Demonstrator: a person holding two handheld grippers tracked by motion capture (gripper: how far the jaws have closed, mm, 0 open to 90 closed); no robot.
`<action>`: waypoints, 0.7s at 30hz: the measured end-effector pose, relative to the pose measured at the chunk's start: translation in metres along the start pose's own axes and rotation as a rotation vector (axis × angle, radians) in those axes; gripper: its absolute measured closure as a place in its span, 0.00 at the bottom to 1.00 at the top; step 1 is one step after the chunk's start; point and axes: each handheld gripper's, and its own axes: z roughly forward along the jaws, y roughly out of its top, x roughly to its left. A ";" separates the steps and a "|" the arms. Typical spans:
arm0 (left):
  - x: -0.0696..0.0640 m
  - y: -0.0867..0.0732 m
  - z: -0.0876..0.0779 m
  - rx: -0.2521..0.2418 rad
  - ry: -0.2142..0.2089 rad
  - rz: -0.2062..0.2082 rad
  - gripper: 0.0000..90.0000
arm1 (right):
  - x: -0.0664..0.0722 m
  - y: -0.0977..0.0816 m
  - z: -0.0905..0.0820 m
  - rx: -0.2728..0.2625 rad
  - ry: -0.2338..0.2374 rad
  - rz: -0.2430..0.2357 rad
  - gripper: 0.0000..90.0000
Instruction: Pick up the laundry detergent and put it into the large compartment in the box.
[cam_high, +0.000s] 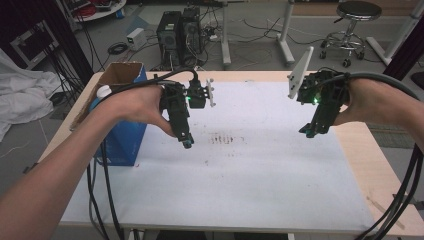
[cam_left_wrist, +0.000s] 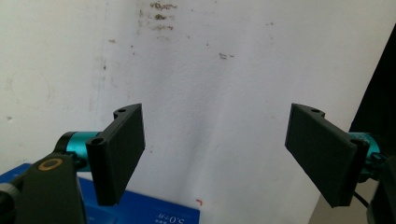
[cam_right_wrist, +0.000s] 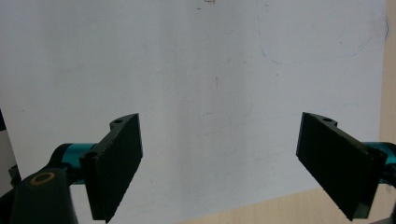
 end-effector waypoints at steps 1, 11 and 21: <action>0.000 0.000 0.002 0.000 0.003 0.006 0.22 | 0.000 0.000 0.000 0.001 -0.001 -0.002 0.15; -0.002 0.001 0.014 0.004 -0.006 0.013 0.22 | 0.000 0.002 0.002 0.007 -0.001 -0.005 0.15; 0.000 0.001 0.013 0.007 -0.009 0.010 0.22 | -0.002 0.005 0.005 0.016 -0.001 -0.002 0.15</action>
